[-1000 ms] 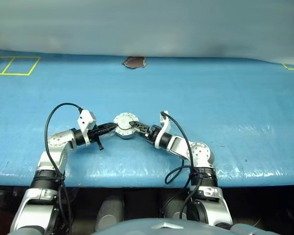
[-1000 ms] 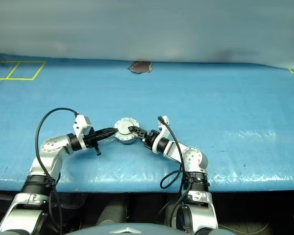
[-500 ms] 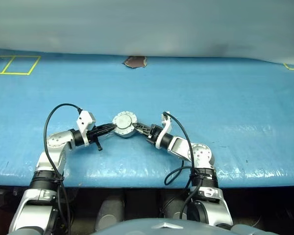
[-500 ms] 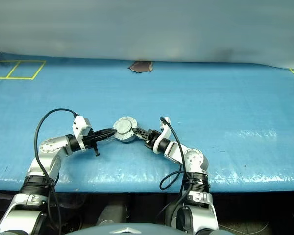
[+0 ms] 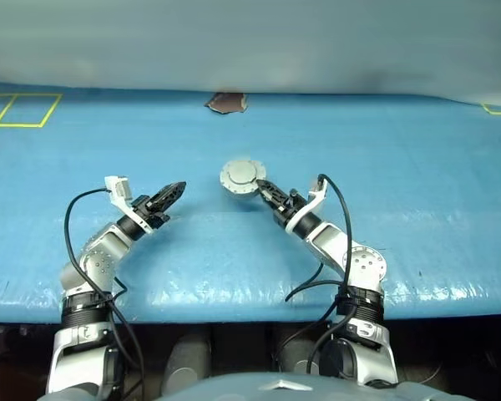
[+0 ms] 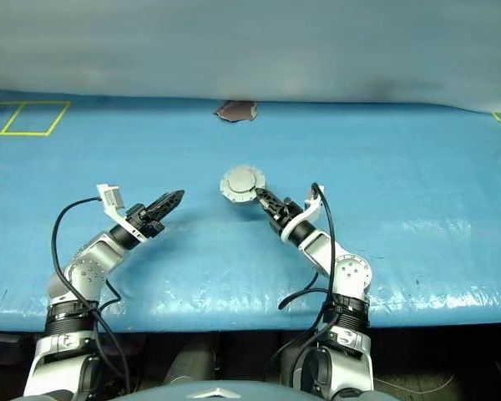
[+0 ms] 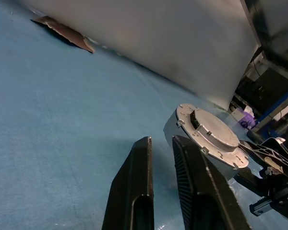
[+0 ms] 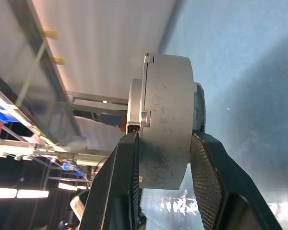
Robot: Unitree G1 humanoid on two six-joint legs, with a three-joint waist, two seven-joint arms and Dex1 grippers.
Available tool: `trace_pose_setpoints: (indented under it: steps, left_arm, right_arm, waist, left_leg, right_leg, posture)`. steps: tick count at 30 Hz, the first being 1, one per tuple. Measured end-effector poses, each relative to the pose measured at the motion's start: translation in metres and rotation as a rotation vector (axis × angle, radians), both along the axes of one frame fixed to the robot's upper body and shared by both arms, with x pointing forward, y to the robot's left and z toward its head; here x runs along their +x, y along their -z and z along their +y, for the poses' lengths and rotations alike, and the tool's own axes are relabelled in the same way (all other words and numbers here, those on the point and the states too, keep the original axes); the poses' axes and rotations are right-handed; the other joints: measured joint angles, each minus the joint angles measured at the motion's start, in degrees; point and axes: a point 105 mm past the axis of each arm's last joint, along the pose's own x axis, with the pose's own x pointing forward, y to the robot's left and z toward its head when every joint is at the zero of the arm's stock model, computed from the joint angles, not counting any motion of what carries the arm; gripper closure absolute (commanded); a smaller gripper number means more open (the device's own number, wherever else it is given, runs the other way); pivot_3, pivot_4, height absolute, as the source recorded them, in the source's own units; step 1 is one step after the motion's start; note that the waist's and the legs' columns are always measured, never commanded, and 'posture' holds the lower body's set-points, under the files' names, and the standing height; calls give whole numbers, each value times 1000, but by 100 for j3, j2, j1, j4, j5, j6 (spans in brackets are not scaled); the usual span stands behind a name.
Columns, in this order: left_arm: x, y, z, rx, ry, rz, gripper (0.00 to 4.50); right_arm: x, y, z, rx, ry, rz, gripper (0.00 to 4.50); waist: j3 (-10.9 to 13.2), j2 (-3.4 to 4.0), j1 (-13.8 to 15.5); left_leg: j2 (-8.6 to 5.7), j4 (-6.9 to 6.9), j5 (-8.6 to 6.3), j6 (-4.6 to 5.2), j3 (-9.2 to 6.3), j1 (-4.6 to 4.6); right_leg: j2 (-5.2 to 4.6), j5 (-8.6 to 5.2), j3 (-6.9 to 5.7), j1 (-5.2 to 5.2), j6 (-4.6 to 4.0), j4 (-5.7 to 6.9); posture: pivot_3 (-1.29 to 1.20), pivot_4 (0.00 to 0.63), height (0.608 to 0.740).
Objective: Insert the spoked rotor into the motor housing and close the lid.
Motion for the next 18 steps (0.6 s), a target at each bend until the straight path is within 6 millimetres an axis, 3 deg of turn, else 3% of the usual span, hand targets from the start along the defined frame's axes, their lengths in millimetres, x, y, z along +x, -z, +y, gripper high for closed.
trace_pose_setpoints:
  steps: [5,8,14,18]
  left_arm:
    - [-11,-3,-16,-213,60,63,845]
    - [-17,-10,-31,-306,121,78,22]
    - [-25,-19,-46,-426,237,133,22]
    - [-20,-31,-44,-486,248,120,22]
  right_arm:
    - [-3,-31,6,38,-28,-109,3346]
    - [-7,-37,17,23,-70,-138,3346]
    - [-13,-33,29,0,-121,-131,3346]
    - [-20,-27,35,-14,-145,-124,3346]
  waist:
    - [2,0,-21]
    - [2,0,-14]
    - [2,0,-12]
    - [2,0,2]
  left_leg:
    - [1,6,0,0,0,2]
    - [1,12,0,0,-1,1]
    - [-1,22,0,0,0,0]
    - [-1,22,0,0,0,1]
  right_leg:
    - [2,0,2,4,-1,2]
    - [3,-4,2,7,-8,1]
    - [4,-8,4,10,-16,1]
    - [4,-10,5,10,-19,1]
  posture:
    - [0,150,740]
    - [0,150,740]
    - [0,150,740]
    - [0,150,740]
